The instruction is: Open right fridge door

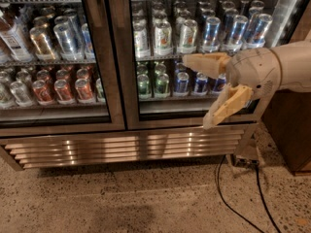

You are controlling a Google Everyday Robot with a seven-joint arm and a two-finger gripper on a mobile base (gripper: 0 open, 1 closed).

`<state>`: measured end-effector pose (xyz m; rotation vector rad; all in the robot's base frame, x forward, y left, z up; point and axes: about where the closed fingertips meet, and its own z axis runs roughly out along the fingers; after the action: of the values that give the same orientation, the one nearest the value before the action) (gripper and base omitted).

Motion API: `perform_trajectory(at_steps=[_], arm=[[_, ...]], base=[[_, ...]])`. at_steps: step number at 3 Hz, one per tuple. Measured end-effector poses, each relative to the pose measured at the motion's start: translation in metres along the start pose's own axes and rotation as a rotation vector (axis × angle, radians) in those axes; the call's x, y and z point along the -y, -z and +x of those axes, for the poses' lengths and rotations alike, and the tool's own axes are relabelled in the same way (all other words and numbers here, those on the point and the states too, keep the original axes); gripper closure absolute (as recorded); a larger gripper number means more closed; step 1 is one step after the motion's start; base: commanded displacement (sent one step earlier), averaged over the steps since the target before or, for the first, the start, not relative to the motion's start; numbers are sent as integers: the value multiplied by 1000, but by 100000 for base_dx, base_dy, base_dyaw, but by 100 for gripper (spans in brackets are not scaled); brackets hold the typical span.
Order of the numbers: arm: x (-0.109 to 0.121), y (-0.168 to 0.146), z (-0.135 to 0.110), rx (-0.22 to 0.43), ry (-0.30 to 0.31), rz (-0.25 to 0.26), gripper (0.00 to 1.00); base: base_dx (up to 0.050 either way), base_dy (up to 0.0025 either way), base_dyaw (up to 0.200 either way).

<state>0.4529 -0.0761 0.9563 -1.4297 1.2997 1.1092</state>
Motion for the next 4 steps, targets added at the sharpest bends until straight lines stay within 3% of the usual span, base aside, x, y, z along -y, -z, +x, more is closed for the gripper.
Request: perform_trajectory(at_steps=[1,2,3,4], arm=[[-4,2,-23,86,-5,-6,0],[-4,2,-23,87,-5,-6,0],[8,1,-55,188,1,-19,0],[8,1,-55,188,1,-19,0]], base=[[0,0,0],[0,0,0],[0,0,0],[4242,225,10599]])
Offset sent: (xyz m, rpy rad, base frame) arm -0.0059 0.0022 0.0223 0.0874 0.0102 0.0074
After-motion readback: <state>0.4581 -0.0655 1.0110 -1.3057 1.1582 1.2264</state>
